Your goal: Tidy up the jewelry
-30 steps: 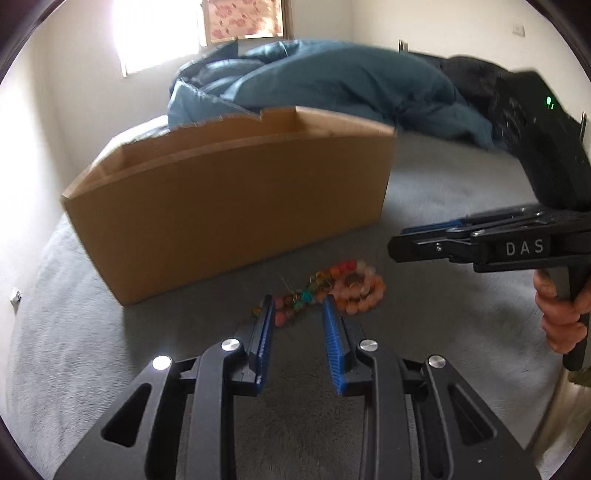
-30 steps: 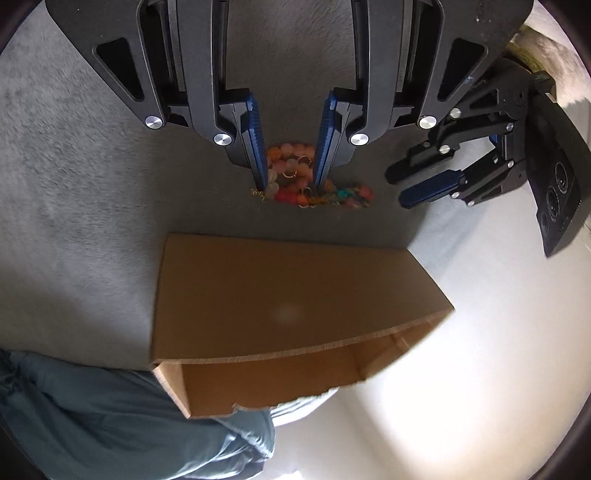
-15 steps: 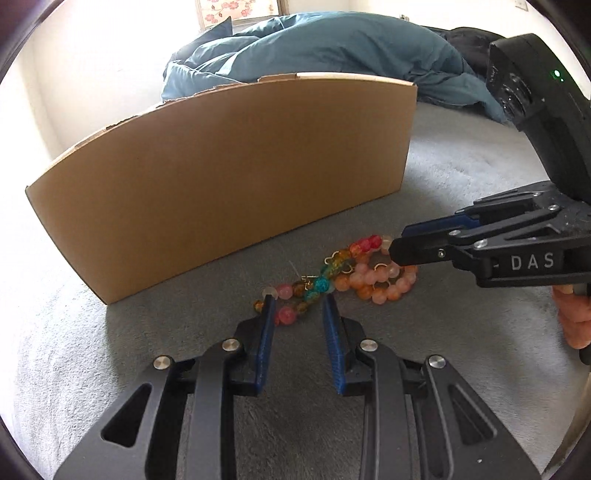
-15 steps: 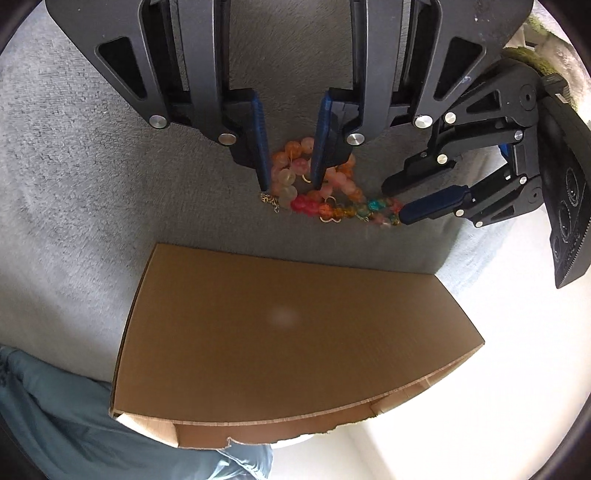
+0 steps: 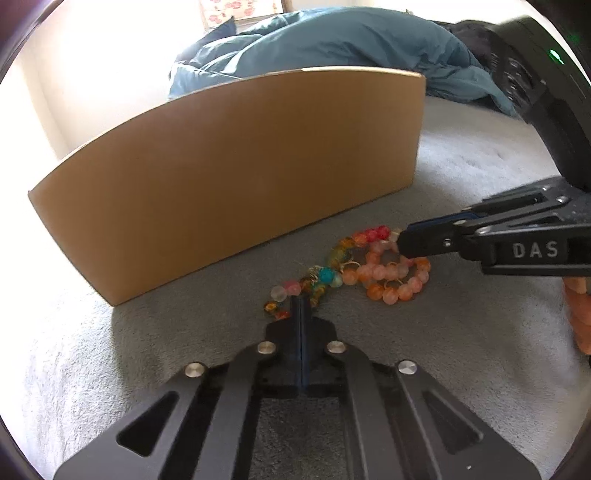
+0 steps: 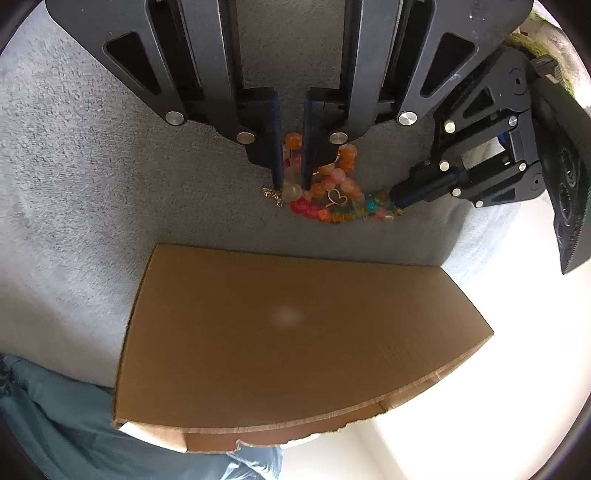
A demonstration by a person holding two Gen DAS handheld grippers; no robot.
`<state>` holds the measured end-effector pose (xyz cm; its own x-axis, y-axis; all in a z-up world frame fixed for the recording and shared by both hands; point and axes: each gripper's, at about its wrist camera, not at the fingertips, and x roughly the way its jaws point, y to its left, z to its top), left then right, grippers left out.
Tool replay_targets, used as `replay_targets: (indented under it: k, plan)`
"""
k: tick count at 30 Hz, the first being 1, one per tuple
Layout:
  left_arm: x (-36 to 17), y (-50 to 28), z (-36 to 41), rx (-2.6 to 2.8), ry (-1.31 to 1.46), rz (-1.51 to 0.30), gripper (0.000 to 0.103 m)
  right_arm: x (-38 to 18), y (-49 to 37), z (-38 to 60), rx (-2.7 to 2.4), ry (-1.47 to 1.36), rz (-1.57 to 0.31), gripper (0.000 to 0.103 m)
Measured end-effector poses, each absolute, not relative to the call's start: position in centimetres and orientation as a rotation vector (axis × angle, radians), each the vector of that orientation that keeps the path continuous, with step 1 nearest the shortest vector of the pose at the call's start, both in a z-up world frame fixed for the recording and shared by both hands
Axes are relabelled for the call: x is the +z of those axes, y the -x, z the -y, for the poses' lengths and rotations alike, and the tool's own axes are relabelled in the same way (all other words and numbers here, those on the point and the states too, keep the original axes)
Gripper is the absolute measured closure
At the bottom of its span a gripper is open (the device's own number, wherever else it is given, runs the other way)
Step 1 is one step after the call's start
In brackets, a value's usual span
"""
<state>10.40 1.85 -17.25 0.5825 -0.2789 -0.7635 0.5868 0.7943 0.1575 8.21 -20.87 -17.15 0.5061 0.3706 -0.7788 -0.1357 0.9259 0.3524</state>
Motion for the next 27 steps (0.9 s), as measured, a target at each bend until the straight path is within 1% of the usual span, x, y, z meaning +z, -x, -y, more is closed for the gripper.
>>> replay_targets:
  k: [15,19,27]
  plan:
    - [-13.3,-8.0,-5.1,-0.544,-0.232,-0.783,0.103,-11.6,-3.4,22.9,0.374,-0.296,-0.89,0.096]
    - [-12.6,-6.7,-6.2,-0.539,-0.191,-0.789,0.103,-10.5,-3.3,20.8,0.418,-0.285,-0.874,0.096]
    - [-11.9,-4.6,-10.5,-0.478,-0.027,-0.824,0.103,-5.5,-3.0,17.4,0.58,-0.297,-0.846,0.096]
